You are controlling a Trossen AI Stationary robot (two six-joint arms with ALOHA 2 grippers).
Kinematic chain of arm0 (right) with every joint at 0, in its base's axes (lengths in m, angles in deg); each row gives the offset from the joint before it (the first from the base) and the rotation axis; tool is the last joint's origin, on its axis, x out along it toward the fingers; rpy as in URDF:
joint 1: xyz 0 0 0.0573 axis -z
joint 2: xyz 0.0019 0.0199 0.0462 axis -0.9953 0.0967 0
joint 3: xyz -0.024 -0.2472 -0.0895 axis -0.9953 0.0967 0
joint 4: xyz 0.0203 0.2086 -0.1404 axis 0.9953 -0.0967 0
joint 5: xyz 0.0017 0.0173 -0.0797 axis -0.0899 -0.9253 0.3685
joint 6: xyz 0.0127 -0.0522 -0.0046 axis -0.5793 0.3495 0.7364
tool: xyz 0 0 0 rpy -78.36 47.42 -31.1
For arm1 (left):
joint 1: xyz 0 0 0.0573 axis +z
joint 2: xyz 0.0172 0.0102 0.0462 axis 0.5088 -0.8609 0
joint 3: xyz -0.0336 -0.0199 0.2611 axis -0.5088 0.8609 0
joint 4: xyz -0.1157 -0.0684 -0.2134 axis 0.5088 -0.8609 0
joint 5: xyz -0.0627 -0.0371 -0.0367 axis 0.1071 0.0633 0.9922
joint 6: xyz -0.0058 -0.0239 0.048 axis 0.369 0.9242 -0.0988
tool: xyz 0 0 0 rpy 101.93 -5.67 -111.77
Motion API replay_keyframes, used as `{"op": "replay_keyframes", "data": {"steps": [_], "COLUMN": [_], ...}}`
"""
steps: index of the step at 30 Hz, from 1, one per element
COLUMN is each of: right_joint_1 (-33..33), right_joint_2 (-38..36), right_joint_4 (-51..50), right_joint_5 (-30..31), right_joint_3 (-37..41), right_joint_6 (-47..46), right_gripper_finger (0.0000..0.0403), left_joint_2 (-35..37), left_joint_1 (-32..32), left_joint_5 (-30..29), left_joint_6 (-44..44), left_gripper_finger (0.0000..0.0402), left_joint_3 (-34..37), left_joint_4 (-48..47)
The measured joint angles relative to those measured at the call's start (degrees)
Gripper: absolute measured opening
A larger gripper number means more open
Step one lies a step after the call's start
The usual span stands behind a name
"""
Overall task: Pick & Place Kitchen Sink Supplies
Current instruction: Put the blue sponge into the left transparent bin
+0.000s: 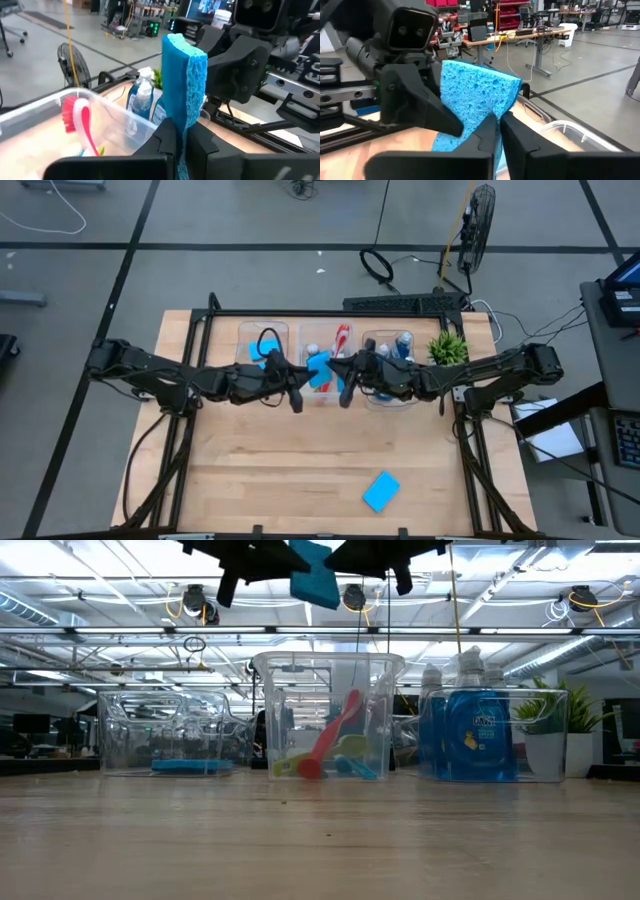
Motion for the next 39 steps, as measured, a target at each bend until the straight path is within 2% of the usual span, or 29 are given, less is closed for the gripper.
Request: {"op": "replay_keyframes", "data": {"steps": [7,15,20,23,31,36,39], "right_joint_1": [-0.29,-1.53,-2.33,-2.74,-3.42,-3.42,-3.42], "right_joint_2": [0.00,-0.07,-0.07,-0.07,-3.23,-6.28,-8.10], "right_joint_4": [-0.09,-0.93,-2.84,-2.60,-3.49,-3.93,-4.17], "right_joint_5": [-3.38,-3.63,-3.51,-3.49,-3.29,-3.26,-3.24], "right_joint_3": [0.08,0.04,0.04,0.04,0.02,0.02,0.02], "right_joint_6": [0.20,-0.49,-0.62,-0.62,-0.62,-0.62,-0.62], "right_gripper_finger": [0.0063,0.0144,0.0168,0.0173,0.0164,0.0160,0.0160], "left_joint_2": [2.42,10.60,17.79,21.80,28.76,28.82,27.69], "left_joint_1": [0.51,0.81,0.87,0.90,1.26,2.21,3.54], "left_joint_5": [-0.42,-10.75,-16.43,-17.88,-16.66,-9.37,-4.37], "left_joint_6": [2.42,3.77,5.55,7.41,16.09,21.47,21.58], "left_gripper_finger": [0.0008,0.0007,0.0007,0.0007,0.0007,0.0007,0.0007], "left_joint_3": [-0.02,0.02,0.04,0.04,0.04,0.03,0.04], "left_joint_4": [-8.10,-24.28,-36.40,-43.44,-63.46,-72.82,-74.71]}}
